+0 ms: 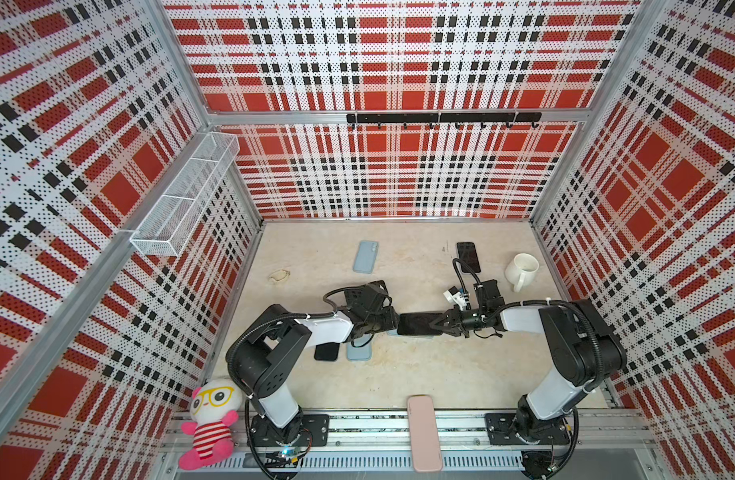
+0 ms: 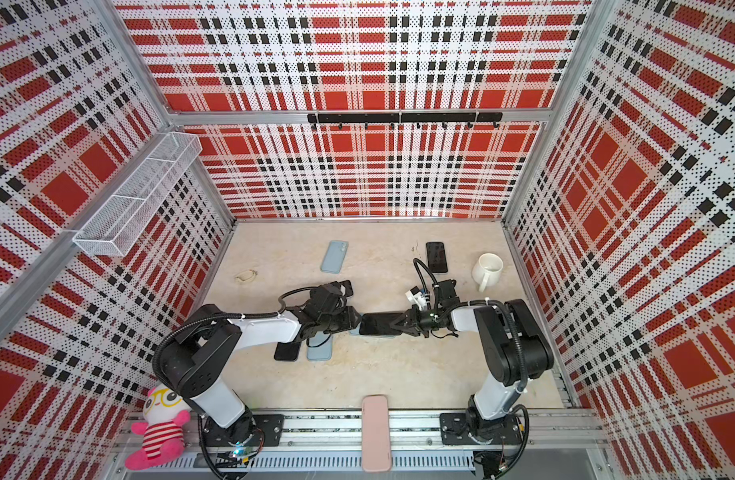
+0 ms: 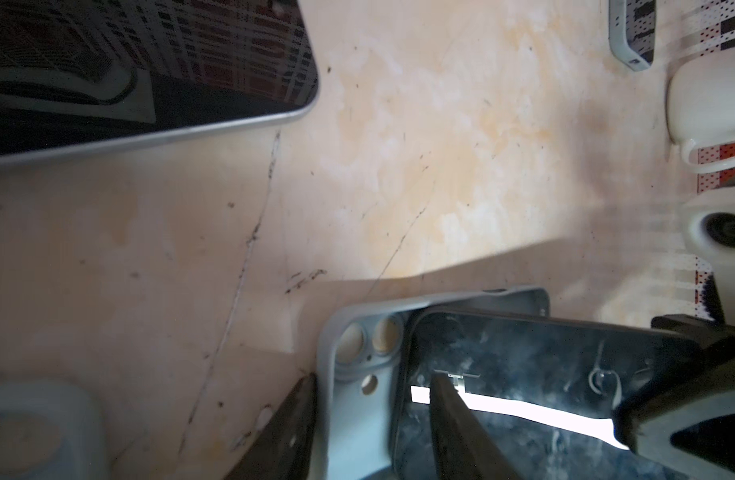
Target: Put the phone into the phone case
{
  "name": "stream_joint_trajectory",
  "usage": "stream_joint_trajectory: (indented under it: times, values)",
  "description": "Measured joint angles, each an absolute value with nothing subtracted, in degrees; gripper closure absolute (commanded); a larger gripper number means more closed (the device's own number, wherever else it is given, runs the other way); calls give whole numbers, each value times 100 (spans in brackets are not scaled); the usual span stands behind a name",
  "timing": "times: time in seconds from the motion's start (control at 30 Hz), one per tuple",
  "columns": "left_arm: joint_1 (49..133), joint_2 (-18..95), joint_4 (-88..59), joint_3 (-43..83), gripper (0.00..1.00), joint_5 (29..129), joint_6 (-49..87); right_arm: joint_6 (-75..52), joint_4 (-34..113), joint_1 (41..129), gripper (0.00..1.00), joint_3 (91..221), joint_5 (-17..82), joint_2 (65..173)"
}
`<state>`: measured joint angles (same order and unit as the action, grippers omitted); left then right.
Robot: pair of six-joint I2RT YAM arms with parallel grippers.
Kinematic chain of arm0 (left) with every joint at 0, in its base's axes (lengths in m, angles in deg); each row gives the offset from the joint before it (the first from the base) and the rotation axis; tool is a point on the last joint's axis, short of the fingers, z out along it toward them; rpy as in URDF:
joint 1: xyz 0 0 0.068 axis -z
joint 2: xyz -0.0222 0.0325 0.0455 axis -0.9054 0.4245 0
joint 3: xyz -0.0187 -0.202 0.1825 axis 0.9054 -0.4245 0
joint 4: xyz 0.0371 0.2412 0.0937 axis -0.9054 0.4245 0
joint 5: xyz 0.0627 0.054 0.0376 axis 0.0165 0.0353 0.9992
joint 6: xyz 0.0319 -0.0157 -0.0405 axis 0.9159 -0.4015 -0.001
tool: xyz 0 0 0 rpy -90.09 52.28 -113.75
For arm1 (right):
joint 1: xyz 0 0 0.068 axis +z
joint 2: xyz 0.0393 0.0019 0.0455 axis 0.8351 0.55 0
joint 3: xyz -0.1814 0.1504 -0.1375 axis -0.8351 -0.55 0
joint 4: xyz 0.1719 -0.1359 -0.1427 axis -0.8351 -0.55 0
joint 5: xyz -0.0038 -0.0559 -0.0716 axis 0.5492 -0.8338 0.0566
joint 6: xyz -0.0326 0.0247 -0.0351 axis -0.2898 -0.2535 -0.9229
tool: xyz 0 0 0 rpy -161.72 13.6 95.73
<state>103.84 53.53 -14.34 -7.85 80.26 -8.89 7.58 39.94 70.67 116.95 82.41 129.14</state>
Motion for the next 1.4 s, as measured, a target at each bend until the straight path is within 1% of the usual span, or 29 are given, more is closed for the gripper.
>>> stream_joint_trajectory:
  times: [0.17,0.33,0.57,0.83,1.1,1.33,1.4]
  values:
    - [10343,5329,-1569,-860,48,8111,-959,928,4514,7094,94,11748,8418,13268]
    - [10310,5316,-1617,-871,42,8153,-968,961,4796,7177,94,11805,8543,13483]
    - [10327,5368,-1766,-864,40,7989,-922,970,4916,7539,94,11914,8659,13666]
    - [10330,5349,-1814,-908,44,8024,-1084,1107,5094,7537,95,11877,8652,13732]
    - [10535,5023,-2249,-1472,48,8336,-1720,1608,5710,7563,95,11608,8635,13736]
    - [10717,4936,-2529,-1692,52,8734,-2323,1695,5727,7566,91,11595,8619,13734]
    - [10758,4911,-2527,-1712,52,8824,-2439,1693,5712,7563,88,11595,8611,13734]
